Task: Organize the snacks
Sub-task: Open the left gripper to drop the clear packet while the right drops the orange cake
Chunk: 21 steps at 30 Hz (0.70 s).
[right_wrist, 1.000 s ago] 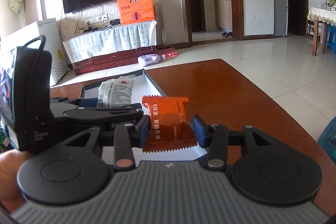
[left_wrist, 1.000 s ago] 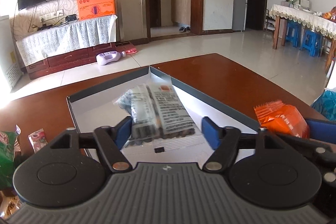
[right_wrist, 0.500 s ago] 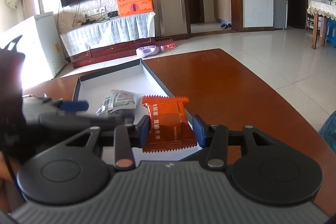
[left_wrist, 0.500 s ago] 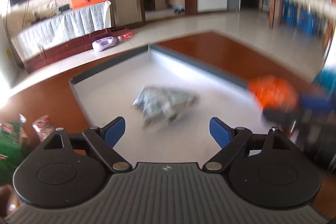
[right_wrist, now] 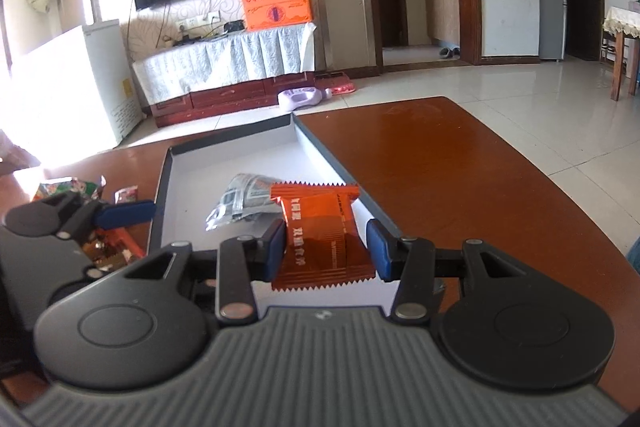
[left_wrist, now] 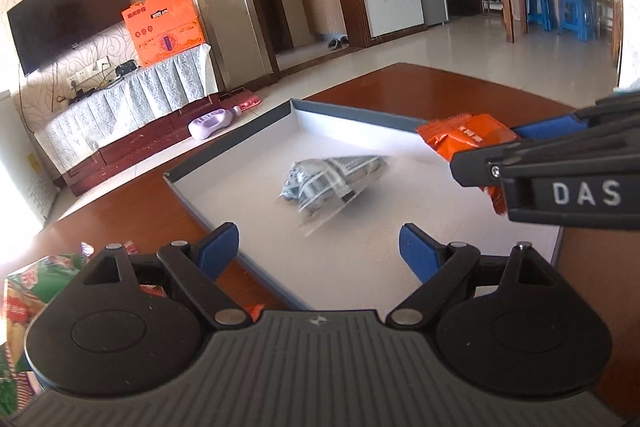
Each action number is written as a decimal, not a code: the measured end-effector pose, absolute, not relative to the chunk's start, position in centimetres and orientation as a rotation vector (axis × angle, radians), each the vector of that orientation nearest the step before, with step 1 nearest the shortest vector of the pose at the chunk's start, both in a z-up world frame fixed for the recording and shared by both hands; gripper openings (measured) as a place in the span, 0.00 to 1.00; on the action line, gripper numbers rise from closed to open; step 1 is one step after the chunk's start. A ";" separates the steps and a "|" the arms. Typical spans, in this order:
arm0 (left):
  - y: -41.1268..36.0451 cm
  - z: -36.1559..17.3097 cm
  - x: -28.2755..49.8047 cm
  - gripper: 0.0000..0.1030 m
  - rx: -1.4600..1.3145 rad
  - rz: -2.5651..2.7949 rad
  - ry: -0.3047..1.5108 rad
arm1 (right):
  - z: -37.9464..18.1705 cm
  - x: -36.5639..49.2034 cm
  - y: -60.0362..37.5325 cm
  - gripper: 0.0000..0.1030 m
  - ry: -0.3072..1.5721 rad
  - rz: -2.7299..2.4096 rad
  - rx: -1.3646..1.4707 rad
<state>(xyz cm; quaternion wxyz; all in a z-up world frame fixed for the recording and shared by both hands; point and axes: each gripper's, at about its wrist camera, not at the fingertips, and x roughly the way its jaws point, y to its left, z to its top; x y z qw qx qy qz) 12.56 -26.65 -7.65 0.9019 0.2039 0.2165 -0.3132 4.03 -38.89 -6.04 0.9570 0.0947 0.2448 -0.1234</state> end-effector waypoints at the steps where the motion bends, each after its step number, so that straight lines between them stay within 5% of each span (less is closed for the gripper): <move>1: -26.3 -7.8 12.3 0.88 0.431 -0.646 0.448 | -6.2 4.2 -38.8 0.46 0.506 -0.255 0.181; 21: -20.3 -6.0 9.0 0.95 0.417 -0.631 0.431 | -5.5 3.6 -34.3 0.61 0.491 -0.236 0.115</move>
